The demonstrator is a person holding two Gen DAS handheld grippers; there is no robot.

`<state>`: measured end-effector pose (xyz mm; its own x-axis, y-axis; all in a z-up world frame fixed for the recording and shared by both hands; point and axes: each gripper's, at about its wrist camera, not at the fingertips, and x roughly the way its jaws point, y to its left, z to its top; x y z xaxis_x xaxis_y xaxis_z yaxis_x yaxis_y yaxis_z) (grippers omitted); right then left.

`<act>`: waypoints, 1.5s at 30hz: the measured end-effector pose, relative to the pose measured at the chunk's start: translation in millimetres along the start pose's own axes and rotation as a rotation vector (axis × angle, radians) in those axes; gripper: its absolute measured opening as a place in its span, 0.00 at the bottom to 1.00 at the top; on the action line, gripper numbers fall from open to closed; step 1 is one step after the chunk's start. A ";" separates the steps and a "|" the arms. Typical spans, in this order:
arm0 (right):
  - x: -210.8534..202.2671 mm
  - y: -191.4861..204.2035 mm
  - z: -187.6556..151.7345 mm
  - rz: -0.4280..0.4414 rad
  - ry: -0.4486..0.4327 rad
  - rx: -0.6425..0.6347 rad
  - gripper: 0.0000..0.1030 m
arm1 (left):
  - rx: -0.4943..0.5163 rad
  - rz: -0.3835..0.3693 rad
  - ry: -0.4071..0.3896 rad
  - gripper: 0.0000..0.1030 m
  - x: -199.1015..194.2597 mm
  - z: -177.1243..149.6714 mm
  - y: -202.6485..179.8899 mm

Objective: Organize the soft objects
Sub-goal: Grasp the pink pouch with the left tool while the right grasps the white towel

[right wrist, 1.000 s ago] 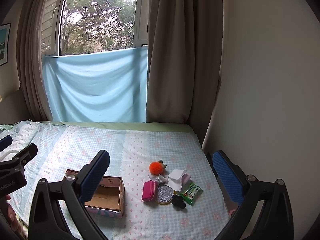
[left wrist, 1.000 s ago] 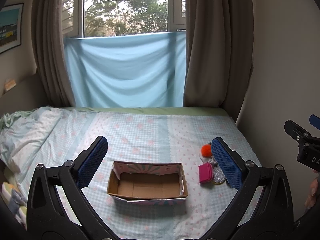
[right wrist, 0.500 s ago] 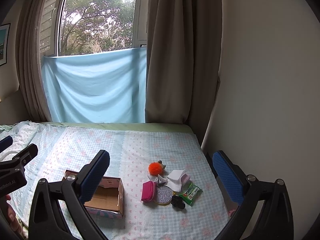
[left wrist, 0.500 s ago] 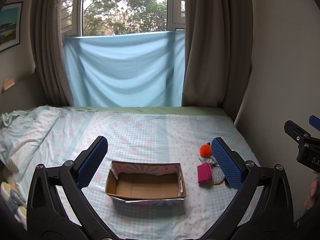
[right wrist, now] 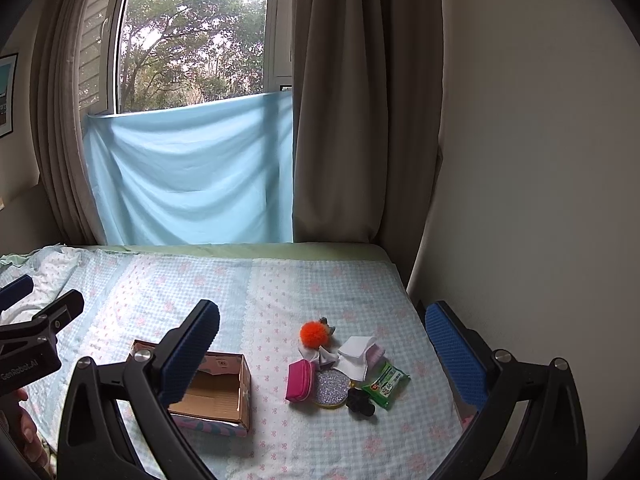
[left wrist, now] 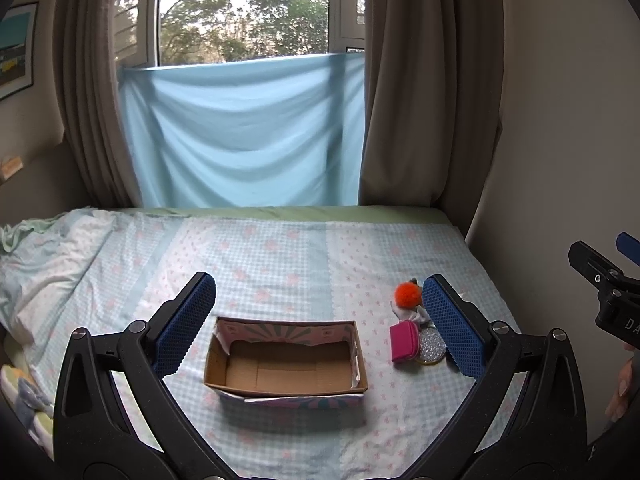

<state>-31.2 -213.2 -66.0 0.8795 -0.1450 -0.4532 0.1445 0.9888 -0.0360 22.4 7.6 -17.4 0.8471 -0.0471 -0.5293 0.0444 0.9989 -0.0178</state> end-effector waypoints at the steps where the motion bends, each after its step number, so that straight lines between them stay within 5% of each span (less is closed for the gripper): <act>1: 1.5 -1.3 -0.9 0.001 0.005 0.003 1.00 | 0.002 -0.004 0.007 0.99 2.6 -0.3 -1.6; 8: 24.6 -23.1 -11.7 -0.010 0.096 0.001 1.00 | -0.006 -0.103 0.126 0.99 42.6 -6.6 -26.4; 16: 95.7 -79.7 -14.6 0.012 0.204 -0.031 1.00 | -0.049 -0.213 0.339 0.99 135.1 -29.1 -80.7; 31: 326.4 -150.9 -79.6 0.142 0.427 -0.087 1.00 | -0.112 -0.230 0.594 0.99 332.2 -122.3 -164.1; 40: 414.9 -148.7 -135.2 0.201 0.477 -0.177 0.99 | -0.167 -0.243 0.689 0.99 422.5 -192.0 -175.1; 45: 451.0 -135.6 -160.0 0.223 0.483 -0.257 0.89 | -0.259 -0.242 0.717 0.99 456.0 -220.7 -165.1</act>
<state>273.3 -407.3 -408.1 0.5610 0.0400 -0.8268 -0.1880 0.9789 -0.0802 284.5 -177.0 -443.0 0.2794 -0.3334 -0.9004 -0.0157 0.9361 -0.3515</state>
